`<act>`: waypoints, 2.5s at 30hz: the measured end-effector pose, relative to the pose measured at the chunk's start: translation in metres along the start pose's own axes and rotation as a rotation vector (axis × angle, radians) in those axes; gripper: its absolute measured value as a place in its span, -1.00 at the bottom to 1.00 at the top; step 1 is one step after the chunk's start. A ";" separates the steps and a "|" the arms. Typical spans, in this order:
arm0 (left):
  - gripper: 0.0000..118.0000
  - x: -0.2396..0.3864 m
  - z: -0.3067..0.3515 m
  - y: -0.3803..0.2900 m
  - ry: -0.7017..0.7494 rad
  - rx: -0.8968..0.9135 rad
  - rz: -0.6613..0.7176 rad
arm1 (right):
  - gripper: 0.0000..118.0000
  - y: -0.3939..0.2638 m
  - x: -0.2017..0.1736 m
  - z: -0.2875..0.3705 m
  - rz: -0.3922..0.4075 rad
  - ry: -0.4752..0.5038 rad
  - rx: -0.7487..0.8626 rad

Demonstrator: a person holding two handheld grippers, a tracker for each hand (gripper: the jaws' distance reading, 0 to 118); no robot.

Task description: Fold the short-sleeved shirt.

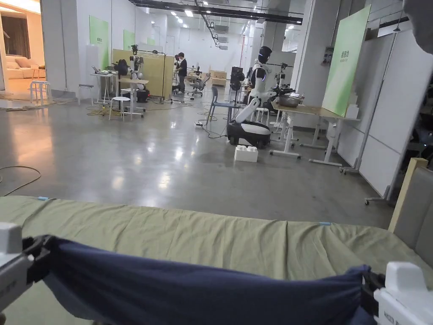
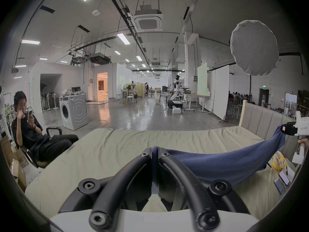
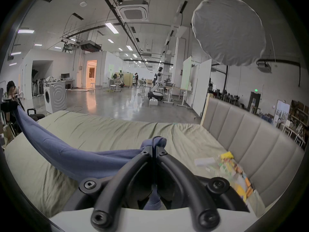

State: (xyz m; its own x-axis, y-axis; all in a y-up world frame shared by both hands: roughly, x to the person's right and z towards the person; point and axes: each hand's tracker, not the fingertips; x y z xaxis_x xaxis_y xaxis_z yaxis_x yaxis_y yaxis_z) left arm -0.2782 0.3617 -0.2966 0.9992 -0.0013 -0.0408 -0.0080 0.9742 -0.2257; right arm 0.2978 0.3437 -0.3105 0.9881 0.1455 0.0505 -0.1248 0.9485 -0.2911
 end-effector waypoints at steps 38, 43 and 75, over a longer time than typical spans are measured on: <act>-0.68 -0.016 0.103 -0.249 0.037 -0.504 0.003 | 0.07 -0.264 -0.049 0.116 0.151 -0.025 -0.518; 0.02 -0.008 0.104 -0.231 0.065 -0.422 0.032 | 0.34 -0.241 -0.046 0.123 0.055 -0.042 -0.408; -0.95 0.050 0.093 -0.138 -0.025 -0.128 -0.022 | -0.95 -0.128 -0.114 0.100 -0.113 -0.009 0.171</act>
State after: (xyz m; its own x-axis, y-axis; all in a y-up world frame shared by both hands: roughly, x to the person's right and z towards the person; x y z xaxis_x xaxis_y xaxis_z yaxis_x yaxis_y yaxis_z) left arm -0.2235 0.2481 -0.1769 0.9998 -0.0148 -0.0104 0.0102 0.9371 -0.3490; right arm 0.1923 0.2335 -0.1838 0.9959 0.0369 0.0829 -0.0270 0.9928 -0.1171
